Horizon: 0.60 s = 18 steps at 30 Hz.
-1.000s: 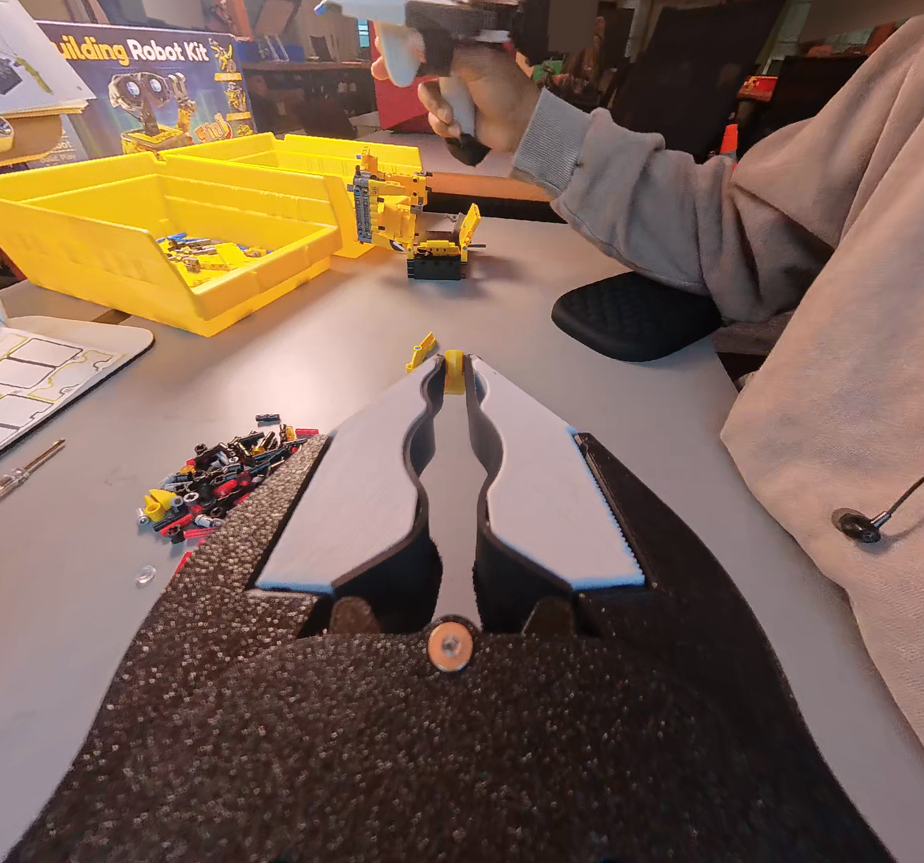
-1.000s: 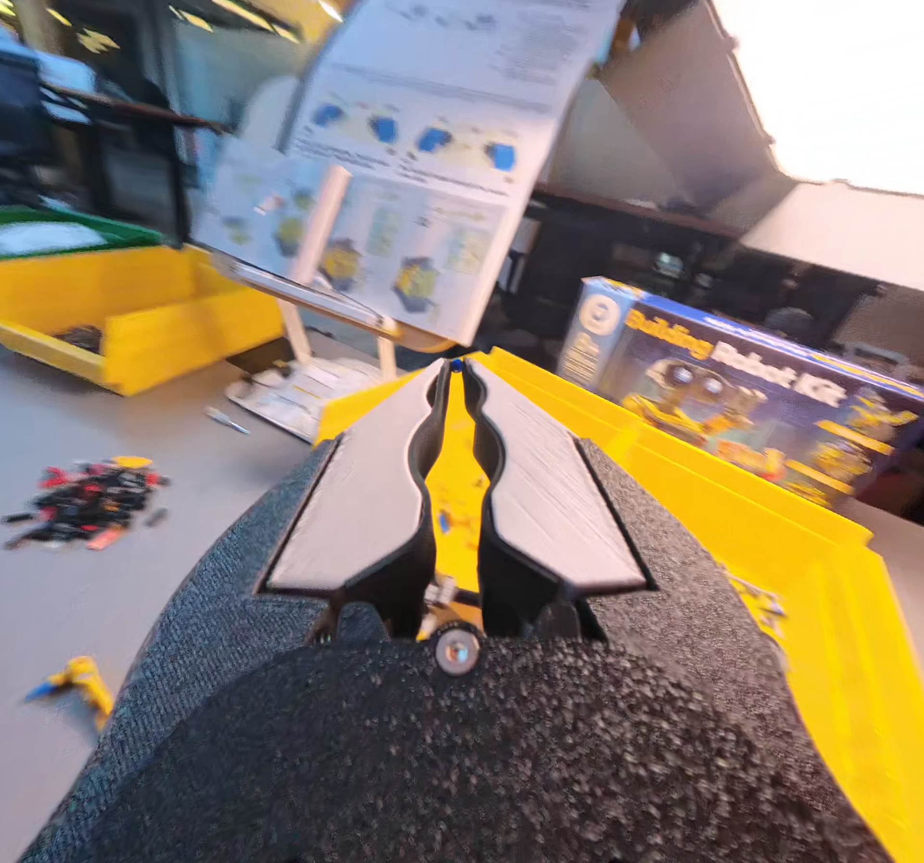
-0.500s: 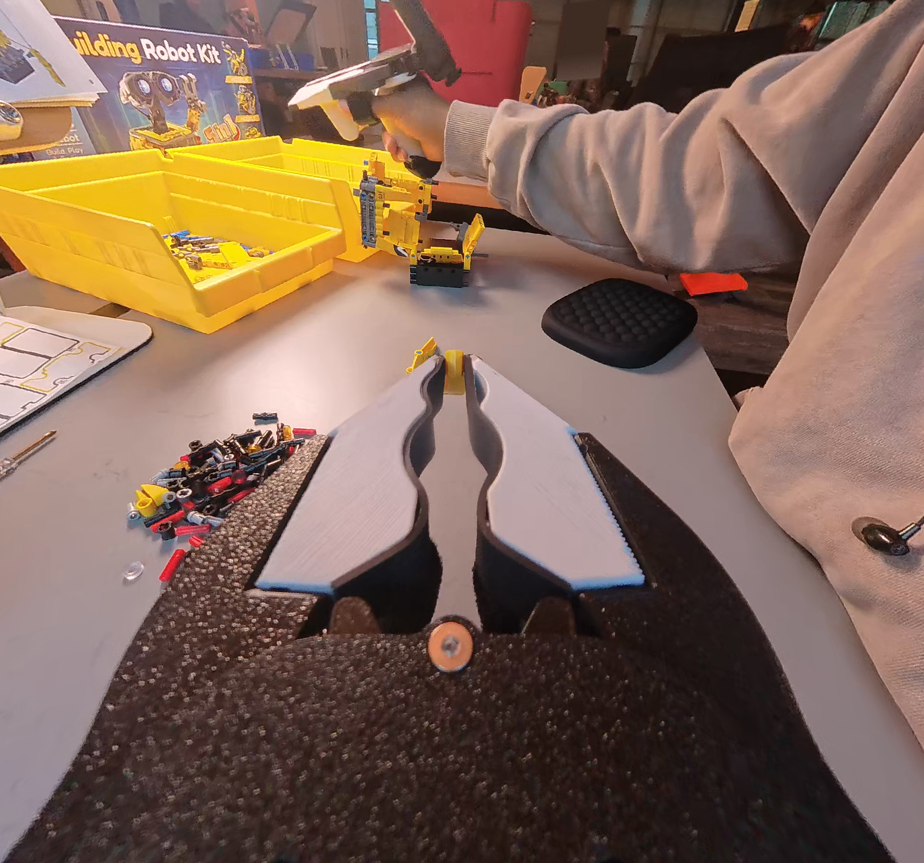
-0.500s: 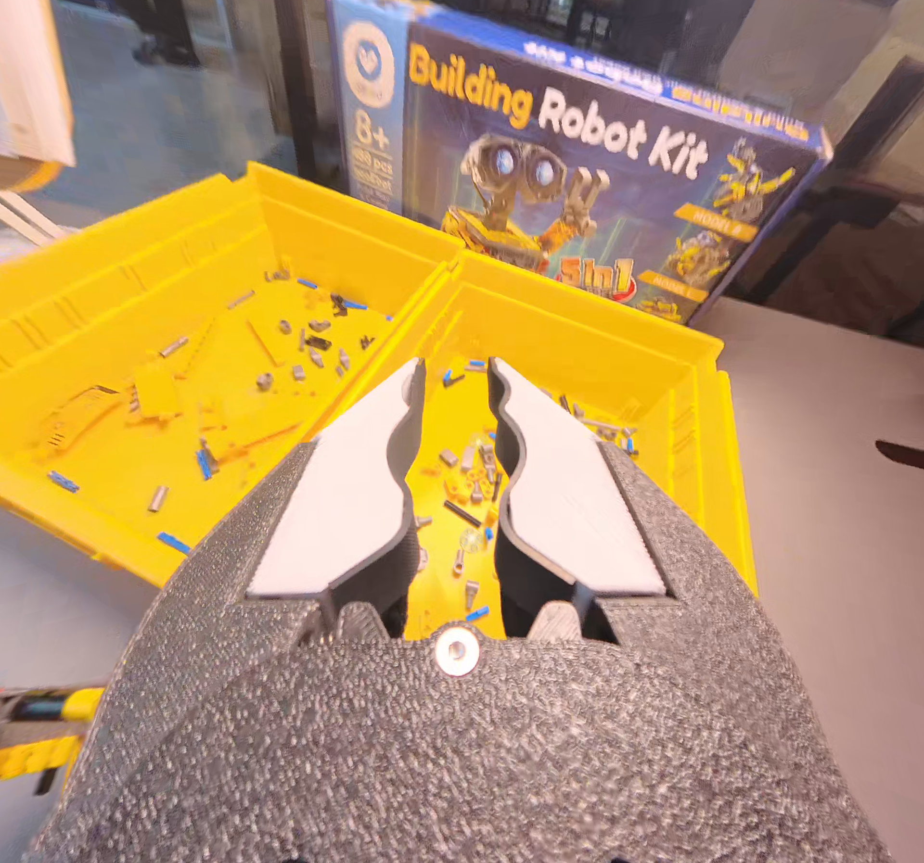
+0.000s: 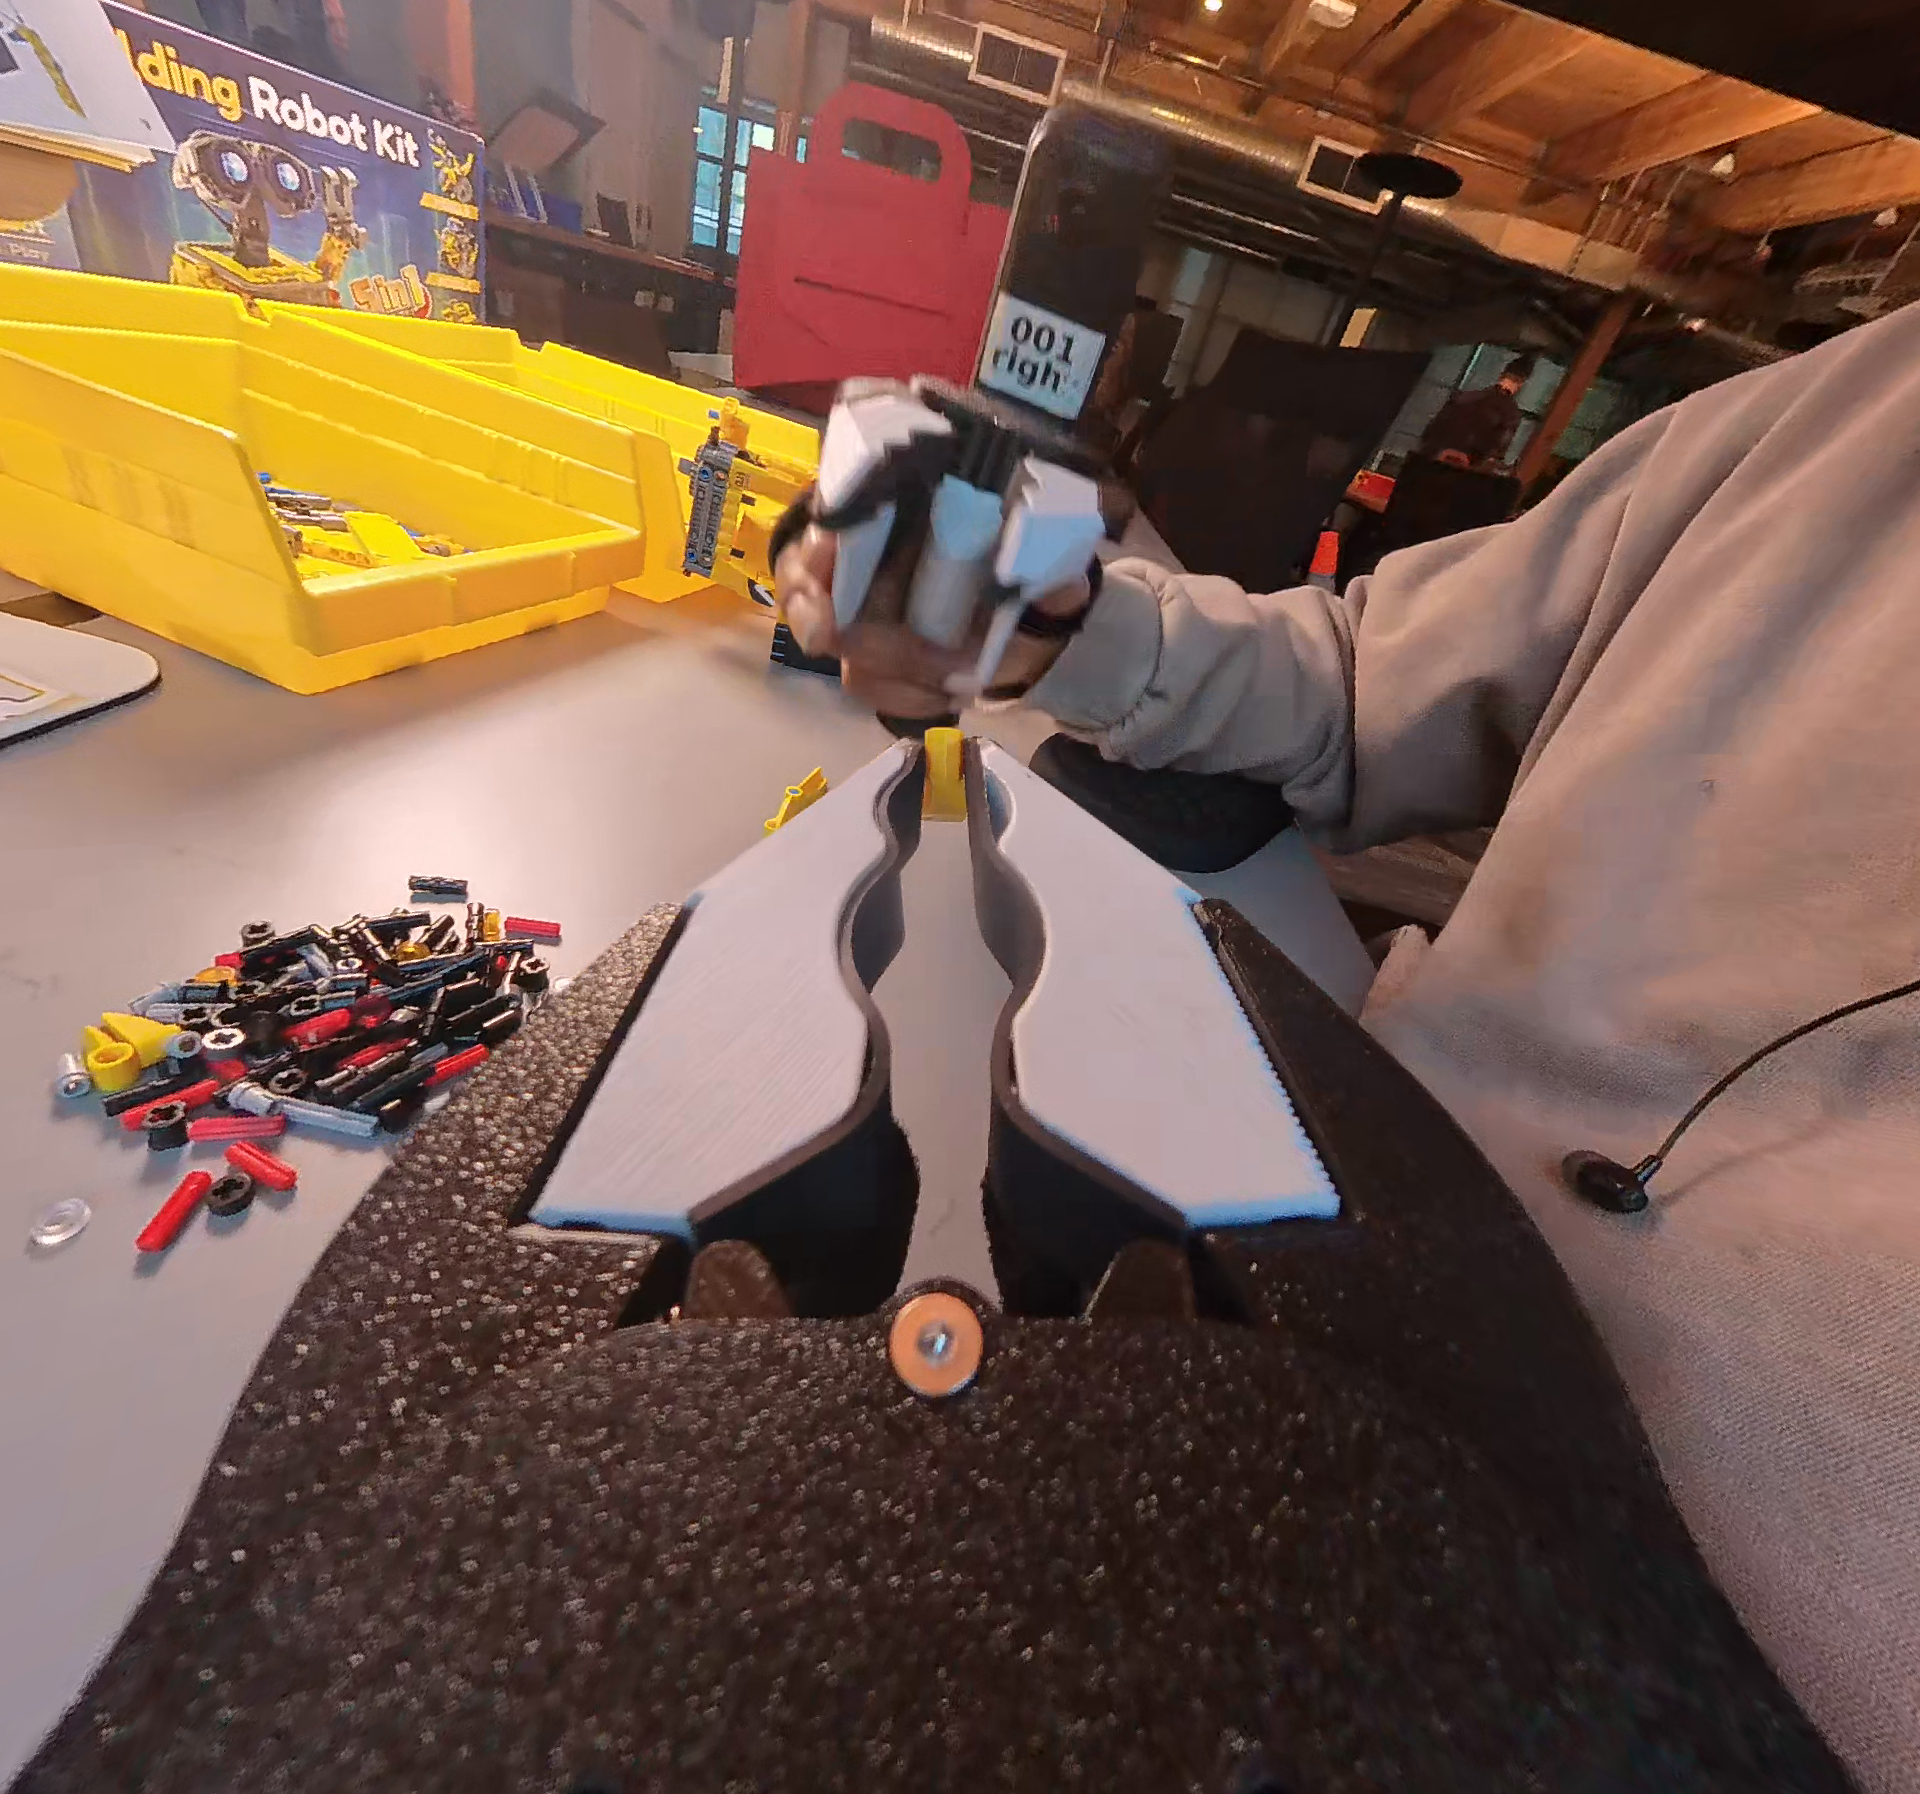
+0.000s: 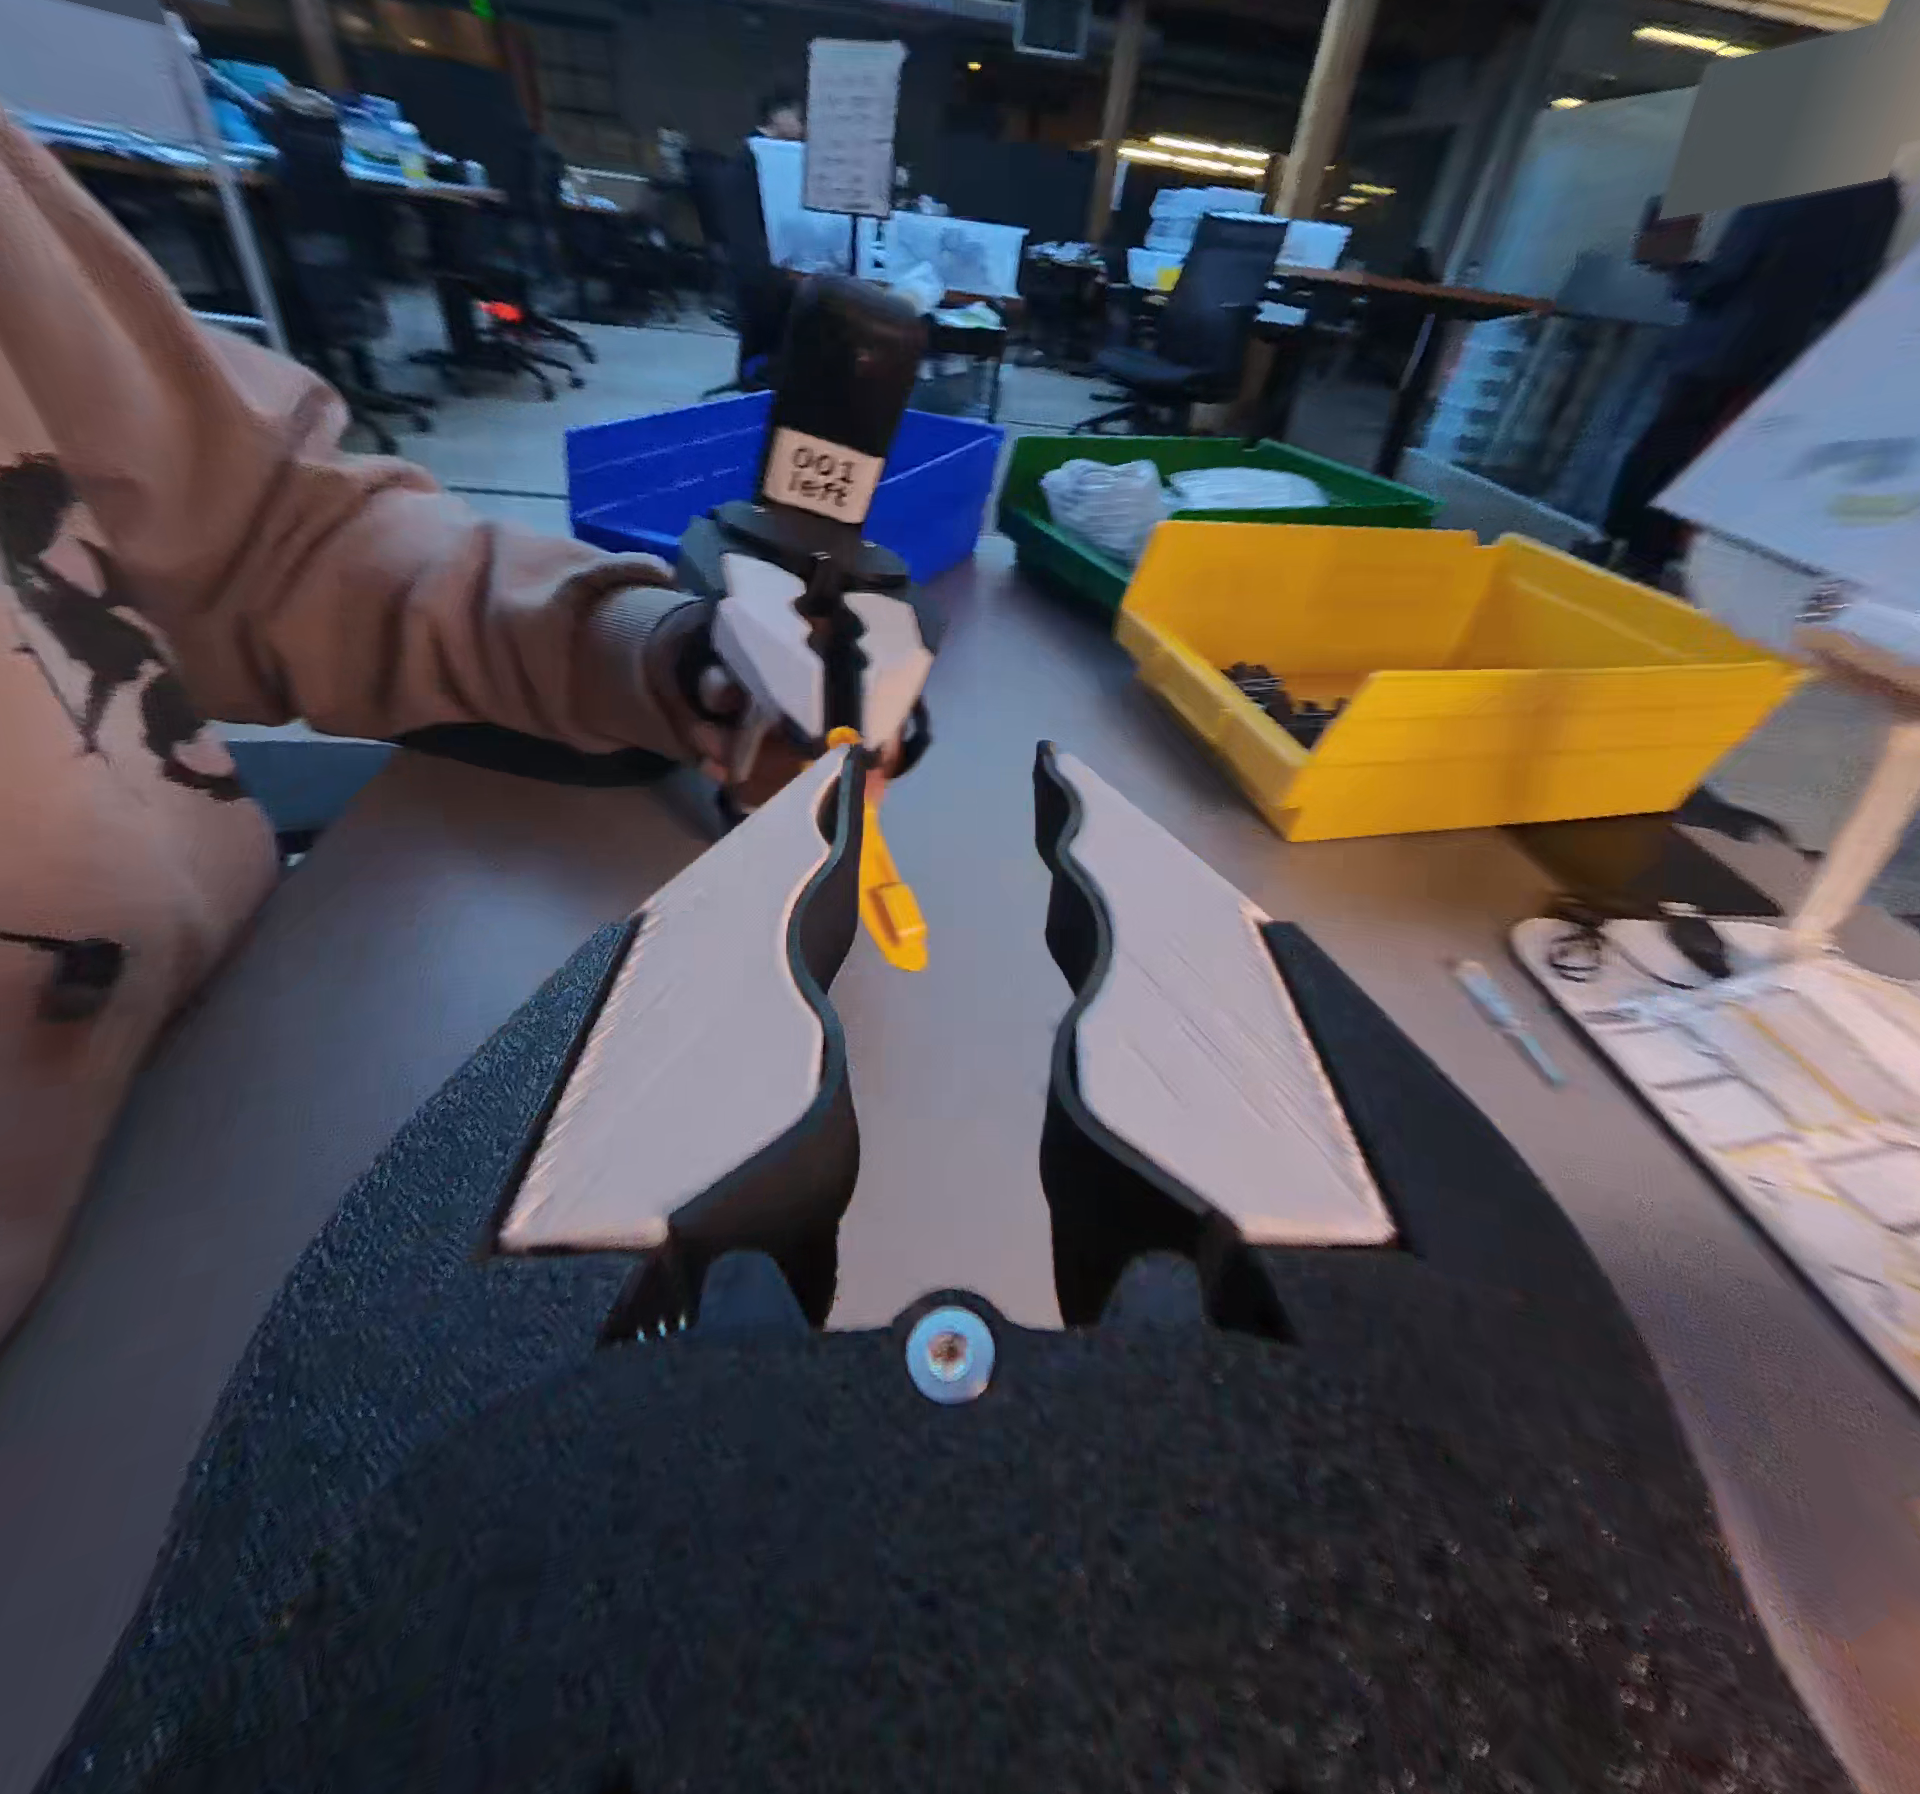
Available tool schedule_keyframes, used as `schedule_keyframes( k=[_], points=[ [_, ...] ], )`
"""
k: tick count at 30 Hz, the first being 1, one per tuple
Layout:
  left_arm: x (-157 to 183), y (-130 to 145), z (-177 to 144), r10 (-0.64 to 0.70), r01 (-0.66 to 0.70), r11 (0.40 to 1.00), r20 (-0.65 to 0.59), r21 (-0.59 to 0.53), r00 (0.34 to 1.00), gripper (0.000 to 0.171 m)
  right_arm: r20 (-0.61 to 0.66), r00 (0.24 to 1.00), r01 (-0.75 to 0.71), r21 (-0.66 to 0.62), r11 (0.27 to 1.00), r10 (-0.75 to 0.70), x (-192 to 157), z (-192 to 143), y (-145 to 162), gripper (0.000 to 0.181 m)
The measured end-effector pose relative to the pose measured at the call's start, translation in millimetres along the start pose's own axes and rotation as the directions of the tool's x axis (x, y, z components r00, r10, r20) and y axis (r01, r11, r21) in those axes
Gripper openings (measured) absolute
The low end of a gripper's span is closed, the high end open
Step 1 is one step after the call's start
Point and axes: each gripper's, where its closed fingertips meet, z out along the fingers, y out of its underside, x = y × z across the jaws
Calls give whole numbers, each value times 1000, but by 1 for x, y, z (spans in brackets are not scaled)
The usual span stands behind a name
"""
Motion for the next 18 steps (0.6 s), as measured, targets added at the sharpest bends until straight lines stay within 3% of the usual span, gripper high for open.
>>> schedule_keyframes(
  k=[4, 7, 13, 16, 18],
  points=[
    [5, -3, -1, -22, 22, 1000, -40, 22, 999, 6, 74, 997, -22, -56, 998, 26, -34, 33, 24, 42],
    [10, -7, -2, -29, 32, 999, -75, 40, 997, 6, 67, 998, 5, -74, 997, 0, -41, 42, 31, 29],
    [15, -9, -3, -49, 55, 997, -124, 51, 991, 6, 62, 998, -7, -61, 998, 11, -44, 42, 35, 15],
    [9, -9, -5, -53, 58, 997, -98, 44, 994, 6, 49, 999, 1, -50, 999, 2, -40, 38, 30, 12],
    [2, -6, -7, -55, 56, 998, -58, 21, 997, 4, 17, 999, 40, -108, 993, -39, -34, 36, 36, 12]
  ],
)
